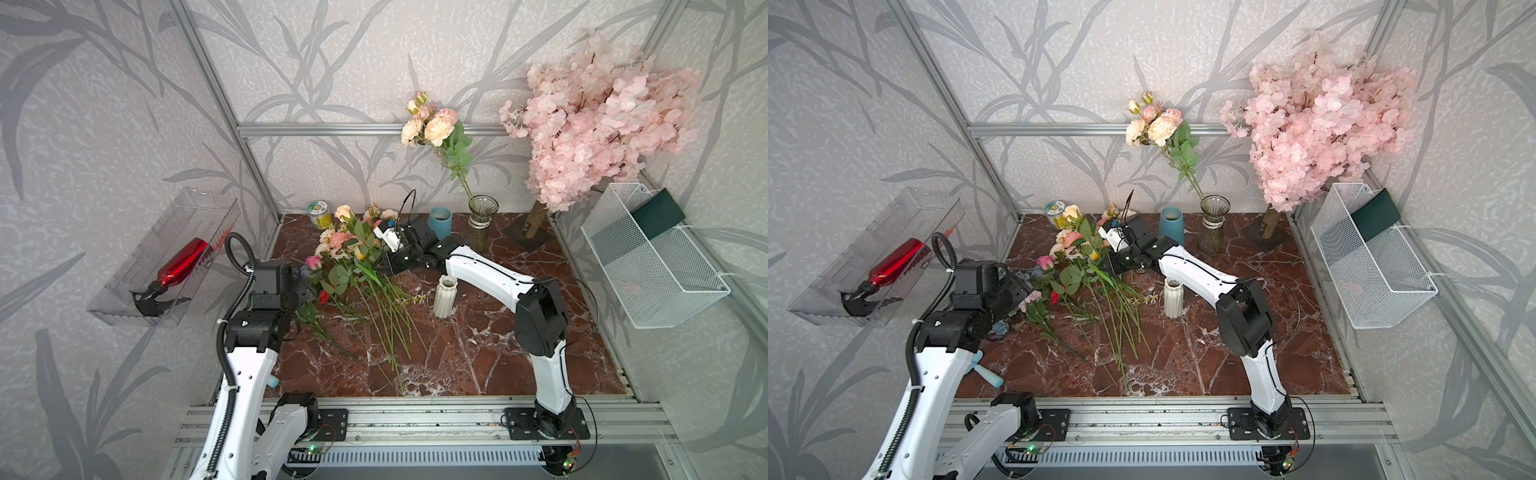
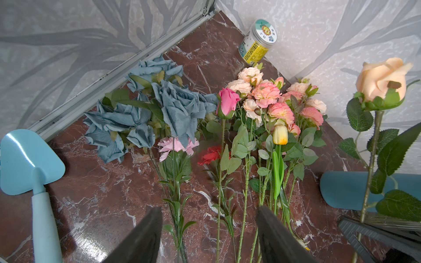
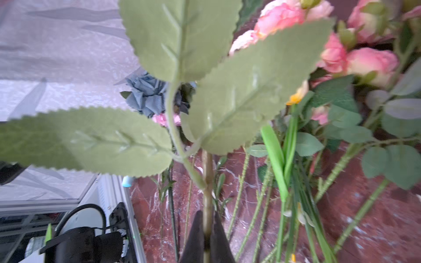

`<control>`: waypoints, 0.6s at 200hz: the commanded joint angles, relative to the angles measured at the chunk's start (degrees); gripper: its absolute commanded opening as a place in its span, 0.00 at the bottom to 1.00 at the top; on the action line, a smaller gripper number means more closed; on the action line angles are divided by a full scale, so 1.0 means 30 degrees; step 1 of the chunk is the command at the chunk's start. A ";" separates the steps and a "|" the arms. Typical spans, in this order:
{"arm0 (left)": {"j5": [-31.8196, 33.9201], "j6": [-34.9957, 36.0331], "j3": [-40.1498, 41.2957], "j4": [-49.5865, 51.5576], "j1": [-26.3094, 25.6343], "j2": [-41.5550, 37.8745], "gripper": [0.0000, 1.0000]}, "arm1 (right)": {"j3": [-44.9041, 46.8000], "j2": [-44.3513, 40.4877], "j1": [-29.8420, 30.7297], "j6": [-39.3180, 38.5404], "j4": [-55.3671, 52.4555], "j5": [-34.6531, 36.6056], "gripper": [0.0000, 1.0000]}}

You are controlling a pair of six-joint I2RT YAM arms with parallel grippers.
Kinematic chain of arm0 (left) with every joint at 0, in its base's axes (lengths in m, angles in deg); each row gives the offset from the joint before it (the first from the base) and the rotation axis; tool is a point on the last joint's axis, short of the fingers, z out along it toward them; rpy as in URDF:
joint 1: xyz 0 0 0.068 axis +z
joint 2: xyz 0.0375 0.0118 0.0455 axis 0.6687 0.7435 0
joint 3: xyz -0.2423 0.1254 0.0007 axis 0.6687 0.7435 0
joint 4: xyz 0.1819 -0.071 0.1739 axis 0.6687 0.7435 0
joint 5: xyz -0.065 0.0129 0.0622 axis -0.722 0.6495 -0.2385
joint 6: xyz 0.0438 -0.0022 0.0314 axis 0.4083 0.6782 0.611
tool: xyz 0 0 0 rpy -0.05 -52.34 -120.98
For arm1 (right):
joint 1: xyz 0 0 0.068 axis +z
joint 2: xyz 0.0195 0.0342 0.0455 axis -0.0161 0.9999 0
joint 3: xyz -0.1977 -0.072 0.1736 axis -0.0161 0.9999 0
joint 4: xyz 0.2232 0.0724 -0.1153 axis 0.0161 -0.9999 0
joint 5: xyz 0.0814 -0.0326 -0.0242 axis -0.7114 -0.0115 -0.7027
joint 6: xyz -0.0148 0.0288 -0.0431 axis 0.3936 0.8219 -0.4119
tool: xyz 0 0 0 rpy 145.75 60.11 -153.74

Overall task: Place the pink flowers into the vase
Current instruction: Place the flower at the center of the board.

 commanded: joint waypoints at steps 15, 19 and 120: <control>0.0727 -0.0242 -0.0690 0.0417 0.0102 -0.0319 0.67 | -0.2263 0.1742 0.2137 0.0405 0.1014 -0.1468 0.00; 0.0730 -0.0243 -0.0708 0.0457 0.0126 -0.0290 0.67 | -0.2482 0.1972 0.2284 0.0571 0.1076 -0.1480 0.00; 0.1283 0.0026 -0.0950 0.0704 0.0112 -0.1020 0.67 | -0.8680 0.7161 0.4907 -0.0545 -0.2856 0.2689 0.00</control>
